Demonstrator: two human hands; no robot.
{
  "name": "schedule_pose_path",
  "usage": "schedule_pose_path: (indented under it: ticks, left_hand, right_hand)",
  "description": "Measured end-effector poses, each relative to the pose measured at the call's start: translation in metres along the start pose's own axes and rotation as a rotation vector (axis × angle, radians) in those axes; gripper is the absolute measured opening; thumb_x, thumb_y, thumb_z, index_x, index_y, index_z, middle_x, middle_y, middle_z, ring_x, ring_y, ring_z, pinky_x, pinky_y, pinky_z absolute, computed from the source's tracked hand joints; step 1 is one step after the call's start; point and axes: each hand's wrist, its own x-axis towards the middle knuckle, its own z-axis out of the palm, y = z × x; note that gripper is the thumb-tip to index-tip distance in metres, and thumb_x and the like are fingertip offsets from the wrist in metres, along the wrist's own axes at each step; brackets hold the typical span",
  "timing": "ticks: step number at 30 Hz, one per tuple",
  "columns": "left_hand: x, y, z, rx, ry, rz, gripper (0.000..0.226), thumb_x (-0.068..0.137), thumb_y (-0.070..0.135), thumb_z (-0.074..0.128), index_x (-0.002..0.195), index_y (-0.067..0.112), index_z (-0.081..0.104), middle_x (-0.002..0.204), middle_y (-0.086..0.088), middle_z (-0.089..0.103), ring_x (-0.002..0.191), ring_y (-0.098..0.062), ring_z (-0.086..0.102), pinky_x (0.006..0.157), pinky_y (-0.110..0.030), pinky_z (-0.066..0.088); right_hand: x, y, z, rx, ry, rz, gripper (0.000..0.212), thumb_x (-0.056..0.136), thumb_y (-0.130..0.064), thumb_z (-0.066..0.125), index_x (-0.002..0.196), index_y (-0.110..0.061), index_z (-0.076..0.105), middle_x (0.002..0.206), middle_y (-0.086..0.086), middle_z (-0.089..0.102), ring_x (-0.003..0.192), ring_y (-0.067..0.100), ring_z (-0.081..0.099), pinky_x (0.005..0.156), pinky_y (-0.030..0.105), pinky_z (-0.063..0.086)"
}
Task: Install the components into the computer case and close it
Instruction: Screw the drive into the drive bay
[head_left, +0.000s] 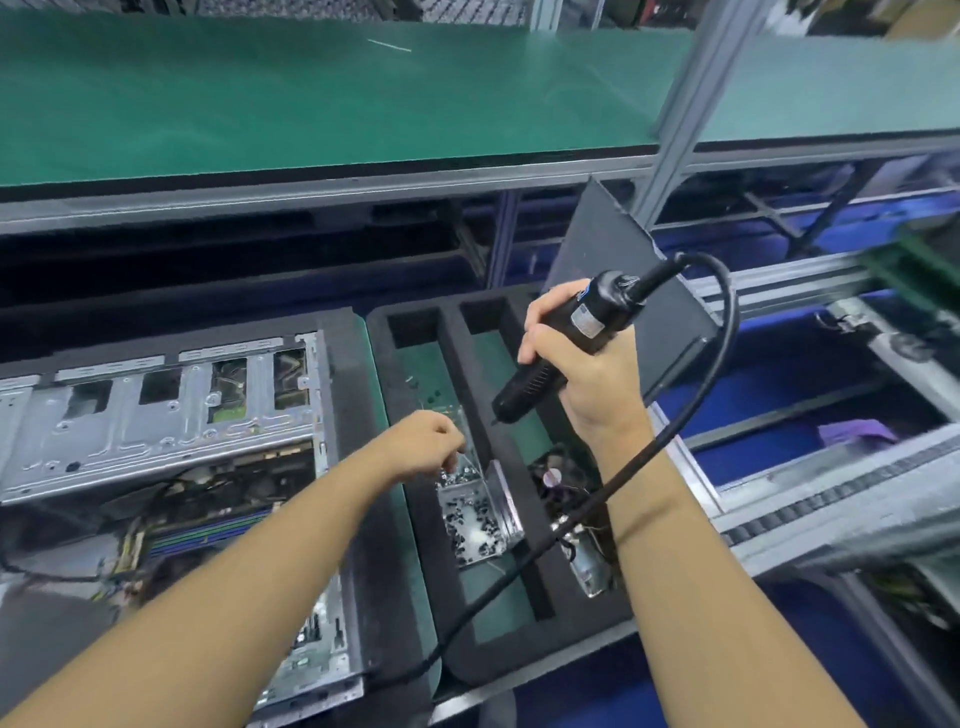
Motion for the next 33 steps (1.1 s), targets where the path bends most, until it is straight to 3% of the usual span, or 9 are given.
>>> schedule_pose_path:
  ticks: [4,7,9,11,13,18,22,26,33]
  left_hand:
    - [0.021,-0.021,0.049,0.29,-0.063,-0.051,0.024,0.088,0.021,0.052,0.067,0.019,0.062,0.058,0.01,0.06,0.059,-0.012,0.055,0.053,-0.021,0.04]
    - [0.033,-0.031,0.069,0.492,-0.008,-0.009,0.021,0.09,0.023,0.048,0.084,0.021,0.068,0.076,0.004,0.063,0.077,-0.019,0.057,0.075,-0.029,0.047]
    - [0.042,-0.033,0.072,0.614,0.014,0.014,0.024,0.091,0.022,0.046,0.098,0.027,0.069,0.091,0.005,0.066,0.093,-0.021,0.058,0.094,-0.035,0.041]
    - [0.051,-0.036,0.073,0.719,-0.031,0.01,0.024,0.092,0.021,0.048,0.104,0.031,0.066,0.103,0.007,0.067,0.105,-0.019,0.059,0.099,-0.037,0.036]
    - [0.058,-0.044,0.076,0.869,-0.103,0.007,0.022,0.092,0.021,0.05,0.102,0.033,0.064,0.107,0.008,0.068,0.105,-0.017,0.06,0.099,-0.037,0.032]
    - [0.068,-0.061,0.1,1.234,-0.296,0.091,0.011,0.089,0.025,0.051,0.092,0.026,0.061,0.088,0.006,0.063,0.094,-0.02,0.061,0.106,-0.046,0.022]
    - [0.08,-0.066,0.121,1.443,-0.452,0.022,0.037,0.097,0.023,0.046,0.132,0.018,0.056,0.134,0.001,0.058,0.131,-0.023,0.047,0.117,-0.055,0.009]
    - [0.085,-0.064,0.121,1.432,-0.476,0.044,0.04,0.096,0.019,0.046,0.135,0.02,0.056,0.145,0.001,0.049,0.135,-0.024,0.044,0.116,-0.053,0.016]
    - [0.083,-0.062,0.105,1.02,-0.205,0.151,0.035,0.086,0.001,0.046,0.112,0.015,0.064,0.118,-0.006,0.061,0.109,-0.028,0.06,0.088,-0.038,0.045]
  right_hand:
    - [-0.006,0.015,-0.029,0.044,0.02,0.056,0.024,0.075,0.001,0.066,0.086,-0.021,0.065,0.078,0.007,0.064,0.061,0.027,0.056,0.07,0.036,0.05]
    - [-0.008,0.027,-0.044,0.045,0.025,0.084,0.025,0.075,0.001,0.066,0.087,-0.02,0.065,0.078,0.007,0.064,0.061,0.027,0.057,0.07,0.035,0.052]
    - [-0.007,0.035,-0.05,0.033,-0.005,0.092,0.028,0.077,0.005,0.064,0.089,-0.019,0.064,0.078,0.006,0.065,0.062,0.026,0.058,0.071,0.033,0.052]
    - [-0.005,0.04,-0.055,0.026,-0.028,0.101,0.028,0.078,0.004,0.064,0.09,-0.021,0.064,0.078,0.006,0.065,0.062,0.027,0.059,0.072,0.034,0.051]
    - [-0.002,0.044,-0.058,0.018,-0.05,0.099,0.028,0.079,0.003,0.064,0.09,-0.024,0.065,0.079,0.006,0.065,0.063,0.027,0.059,0.072,0.036,0.051]
    - [0.001,0.054,-0.068,0.011,-0.089,0.086,0.032,0.081,0.006,0.062,0.092,-0.024,0.065,0.079,0.005,0.066,0.065,0.026,0.059,0.071,0.035,0.052]
    - [-0.001,0.061,-0.075,0.018,-0.101,0.093,0.031,0.082,0.005,0.063,0.093,-0.024,0.064,0.08,0.007,0.065,0.066,0.027,0.06,0.071,0.036,0.052]
    - [-0.004,0.066,-0.076,0.024,-0.105,0.109,0.032,0.082,0.006,0.063,0.093,-0.025,0.064,0.081,0.005,0.065,0.066,0.027,0.06,0.072,0.036,0.052]
    - [-0.007,0.068,-0.071,0.052,-0.102,0.139,0.027,0.08,0.005,0.062,0.09,-0.02,0.064,0.08,0.005,0.064,0.065,0.028,0.058,0.071,0.037,0.051]
